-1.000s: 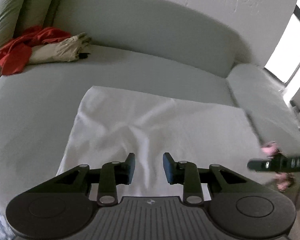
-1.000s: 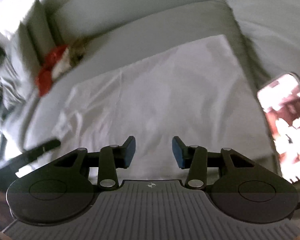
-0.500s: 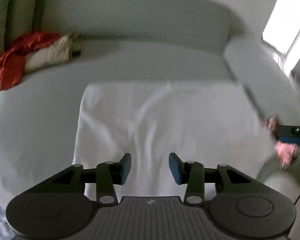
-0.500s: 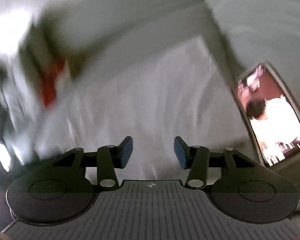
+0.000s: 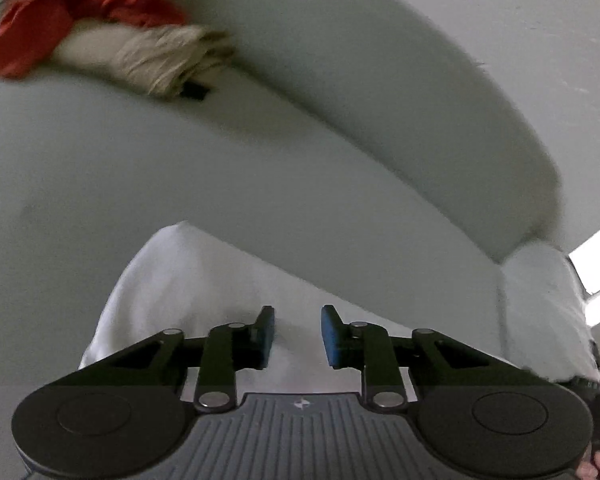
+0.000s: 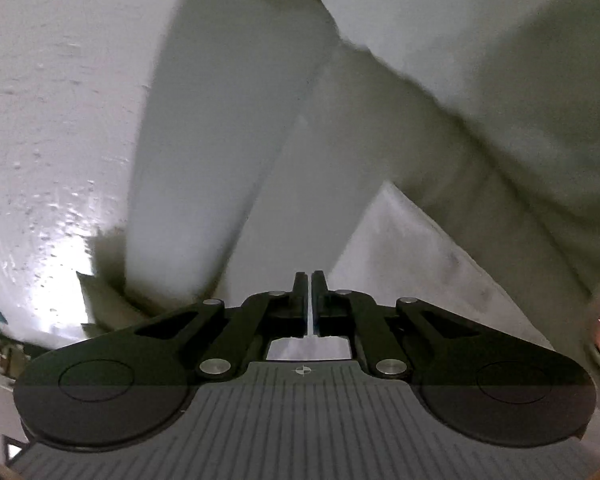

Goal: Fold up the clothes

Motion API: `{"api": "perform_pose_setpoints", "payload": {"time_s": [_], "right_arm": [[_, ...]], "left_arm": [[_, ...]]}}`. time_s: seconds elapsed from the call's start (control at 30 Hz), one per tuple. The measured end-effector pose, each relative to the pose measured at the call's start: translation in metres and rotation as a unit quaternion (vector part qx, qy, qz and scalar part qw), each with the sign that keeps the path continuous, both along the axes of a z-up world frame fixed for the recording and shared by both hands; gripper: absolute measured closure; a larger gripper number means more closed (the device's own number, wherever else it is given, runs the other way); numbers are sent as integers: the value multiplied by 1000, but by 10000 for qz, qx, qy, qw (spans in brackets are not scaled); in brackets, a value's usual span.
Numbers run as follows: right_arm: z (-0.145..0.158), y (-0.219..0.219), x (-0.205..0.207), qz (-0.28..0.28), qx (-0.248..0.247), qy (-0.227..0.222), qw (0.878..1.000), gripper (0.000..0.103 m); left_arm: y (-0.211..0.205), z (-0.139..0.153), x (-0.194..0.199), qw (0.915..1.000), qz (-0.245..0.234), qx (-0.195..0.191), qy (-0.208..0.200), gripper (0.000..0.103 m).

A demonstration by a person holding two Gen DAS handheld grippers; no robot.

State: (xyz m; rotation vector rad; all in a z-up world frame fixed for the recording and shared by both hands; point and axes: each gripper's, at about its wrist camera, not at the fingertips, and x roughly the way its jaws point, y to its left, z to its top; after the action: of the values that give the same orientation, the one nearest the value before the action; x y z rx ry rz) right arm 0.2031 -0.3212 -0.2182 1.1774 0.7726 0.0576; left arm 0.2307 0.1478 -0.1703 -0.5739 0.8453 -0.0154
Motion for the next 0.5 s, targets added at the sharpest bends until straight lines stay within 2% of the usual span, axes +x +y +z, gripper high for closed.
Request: {"api": "perform_pose_setpoints", "payload": {"time_s": [0.13,0.2,0.23,0.3,0.33,0.37,0.43,0.47,0.5], "right_arm": [[-20,-16,14,-566,-700,259,9956,102],[-17,-25,13,-1019,-1176,327,9873,101],[-14,-28,13,-1193,-1354,398,9828,98],[-7,-28,10,-1297,-1334,367,9818,96],[-1,-24,7,-1323,-1363,251,9815,94],[5,-17,6,-1256,-1382,108,9823,94],[17,4,10,-866,-1393,-256,9861,94],[22,14,12,-669,-1397,-438,9870,94],[23,24,17,-451,-1368,-487,9884,93]], "left_arm": [[26,-16,15,9981,543,282,-119,95],[35,-14,16,9957,875,256,-150,95],[39,-13,16,9942,1038,222,-161,95],[35,-2,9,9902,1279,484,-286,96],[28,5,5,9883,1328,645,-393,90],[21,11,1,9876,1308,700,-523,89],[4,20,-3,9905,944,624,-786,89],[-6,24,-1,9918,710,644,-851,87],[-16,27,0,9925,475,665,-915,81]]}}
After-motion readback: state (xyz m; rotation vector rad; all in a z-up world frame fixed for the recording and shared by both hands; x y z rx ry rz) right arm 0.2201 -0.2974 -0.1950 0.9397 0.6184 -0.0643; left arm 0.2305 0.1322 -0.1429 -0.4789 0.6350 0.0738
